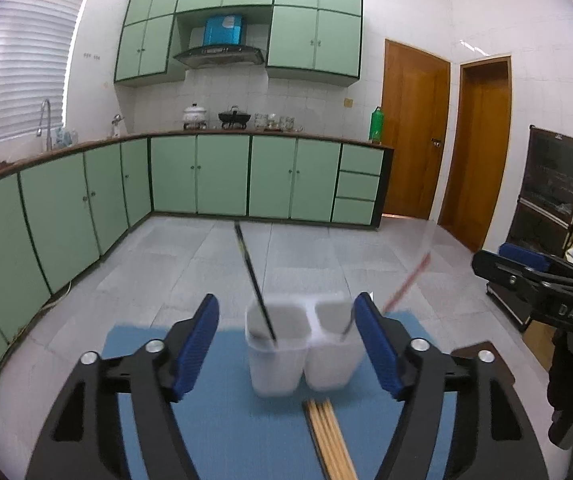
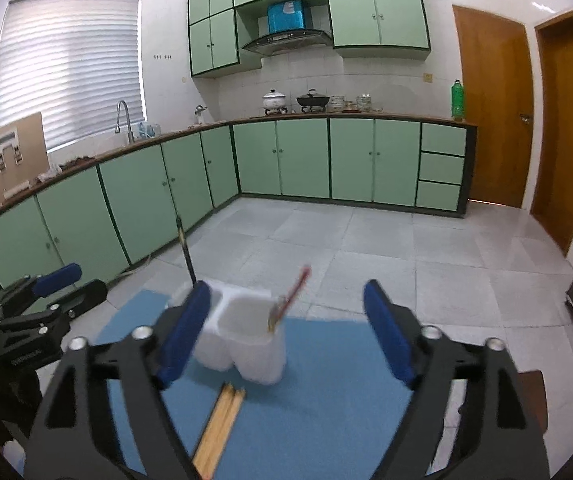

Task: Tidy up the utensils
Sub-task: 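Lift both chopsticks into the white holder compartments and open both tools, then move both tools back to the remaining chopsticks on the mat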

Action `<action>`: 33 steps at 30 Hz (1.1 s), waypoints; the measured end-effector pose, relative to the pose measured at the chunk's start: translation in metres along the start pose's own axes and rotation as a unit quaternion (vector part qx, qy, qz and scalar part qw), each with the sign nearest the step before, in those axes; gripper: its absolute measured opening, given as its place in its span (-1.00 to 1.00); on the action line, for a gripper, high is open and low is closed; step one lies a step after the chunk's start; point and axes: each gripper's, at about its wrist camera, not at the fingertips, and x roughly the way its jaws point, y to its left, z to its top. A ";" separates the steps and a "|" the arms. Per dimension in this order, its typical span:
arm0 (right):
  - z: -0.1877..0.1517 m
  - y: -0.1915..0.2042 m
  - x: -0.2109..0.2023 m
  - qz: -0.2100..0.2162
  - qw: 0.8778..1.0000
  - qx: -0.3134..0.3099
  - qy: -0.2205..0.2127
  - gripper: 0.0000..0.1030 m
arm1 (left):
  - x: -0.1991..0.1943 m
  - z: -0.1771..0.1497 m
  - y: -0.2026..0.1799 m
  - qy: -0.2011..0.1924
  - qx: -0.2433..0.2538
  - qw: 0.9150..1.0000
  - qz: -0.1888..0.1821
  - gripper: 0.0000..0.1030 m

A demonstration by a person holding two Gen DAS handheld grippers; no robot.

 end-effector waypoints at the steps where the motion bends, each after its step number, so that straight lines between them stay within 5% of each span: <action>1: -0.013 0.001 -0.005 -0.003 1.000 -0.001 0.003 0.59 | -0.004 -0.011 0.000 0.006 -0.002 1.000 0.002 0.42; 14: -0.168 0.032 -0.018 -0.022 0.993 0.027 0.110 0.75 | -0.008 -0.161 0.006 0.141 -0.026 0.989 0.032 0.54; 28: -0.223 0.068 -0.013 -0.005 0.985 0.012 0.173 0.74 | -0.017 -0.205 -0.001 0.194 -0.023 0.980 0.047 0.57; 33: -0.232 0.079 -0.012 -0.001 0.982 -0.008 0.189 0.49 | -0.022 -0.208 0.002 0.196 -0.029 0.979 0.053 0.57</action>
